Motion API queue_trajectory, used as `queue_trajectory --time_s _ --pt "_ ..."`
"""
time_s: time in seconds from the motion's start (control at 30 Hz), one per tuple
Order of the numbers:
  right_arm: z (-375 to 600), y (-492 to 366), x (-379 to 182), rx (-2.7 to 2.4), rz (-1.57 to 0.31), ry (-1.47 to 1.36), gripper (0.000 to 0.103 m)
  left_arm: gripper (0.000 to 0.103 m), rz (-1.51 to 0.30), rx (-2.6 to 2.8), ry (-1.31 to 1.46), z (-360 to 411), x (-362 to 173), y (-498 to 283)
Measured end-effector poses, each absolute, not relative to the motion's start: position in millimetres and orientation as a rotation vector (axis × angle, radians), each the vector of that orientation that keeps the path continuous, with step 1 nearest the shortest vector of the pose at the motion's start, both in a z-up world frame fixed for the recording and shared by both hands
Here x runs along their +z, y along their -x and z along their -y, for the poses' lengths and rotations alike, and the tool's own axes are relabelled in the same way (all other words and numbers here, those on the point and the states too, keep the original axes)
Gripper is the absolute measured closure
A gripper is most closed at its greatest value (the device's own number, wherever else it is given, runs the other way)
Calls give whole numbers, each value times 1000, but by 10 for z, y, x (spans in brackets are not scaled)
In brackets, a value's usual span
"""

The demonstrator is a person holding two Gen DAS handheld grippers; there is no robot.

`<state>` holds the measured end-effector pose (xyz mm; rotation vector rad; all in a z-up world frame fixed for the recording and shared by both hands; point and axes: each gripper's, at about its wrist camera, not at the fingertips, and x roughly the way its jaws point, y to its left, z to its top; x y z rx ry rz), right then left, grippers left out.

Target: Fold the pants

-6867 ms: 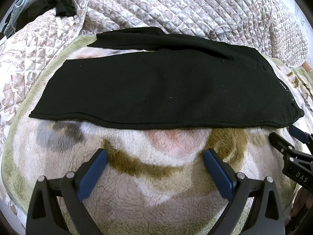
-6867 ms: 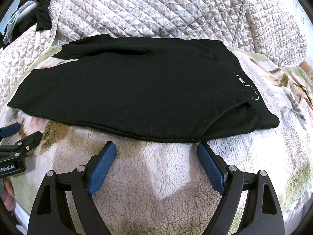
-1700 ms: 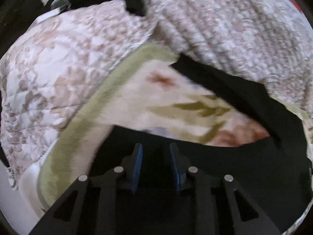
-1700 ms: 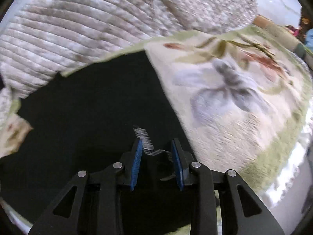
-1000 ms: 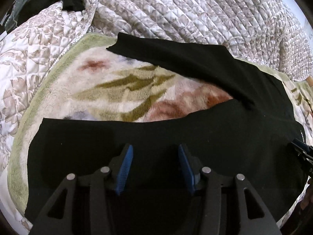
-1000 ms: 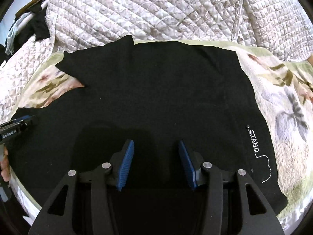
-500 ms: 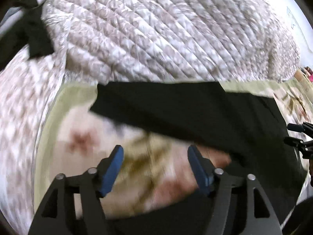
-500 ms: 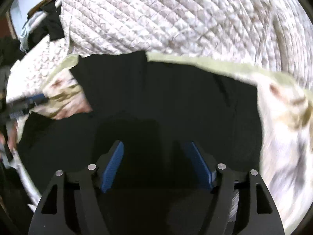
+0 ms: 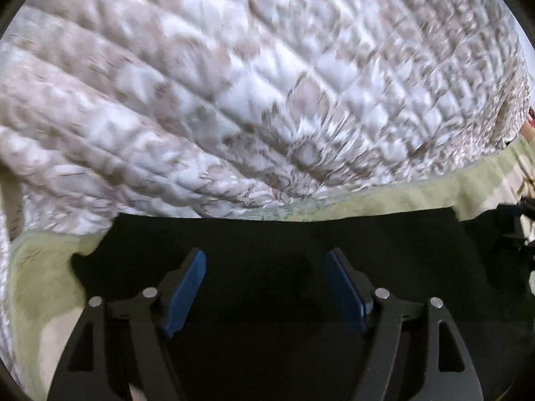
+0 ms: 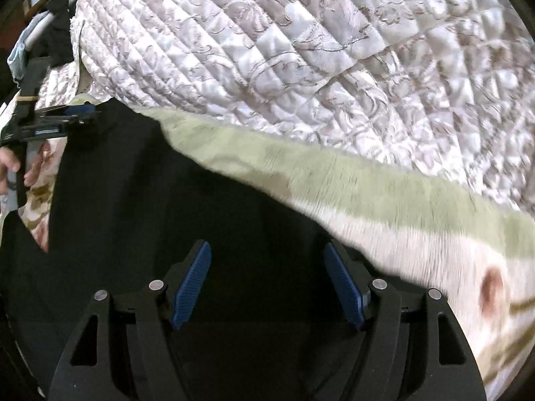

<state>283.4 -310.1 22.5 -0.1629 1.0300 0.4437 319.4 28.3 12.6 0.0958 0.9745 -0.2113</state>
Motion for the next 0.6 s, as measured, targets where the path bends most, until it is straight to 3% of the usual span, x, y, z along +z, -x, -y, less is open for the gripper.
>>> queue_trajectory --time_s 0.2,0.27,0.33,0.37,0.4,0.43,0.6 --pt "2986 -3041 26 522 -1075 233 31 16 -986 -205 -180 -148 -72 -3247" --pt "2939 -3056 -10 523 -1073 249 29 23 -981 -210 -197 -90 -84 -3224" --pt "2916 -3068 -11 512 -1082 256 33 45 -960 -235 -222 -12 -76 -3152" --pt "2897 -3049 11 508 -1071 272 49 59 -950 -244 -233 25 -73 -3110" --pt "2880 -3036 31 507 -1060 283 80 85 -943 -262 -238 68 -66 -3059" --pt "2852 -3004 70 509 -1052 290 90 93 -936 -243 -265 117 -65 -3021" --pt "2696 -2807 296 462 -1000 361 95 97 -881 -199 -283 219 190 -2803"
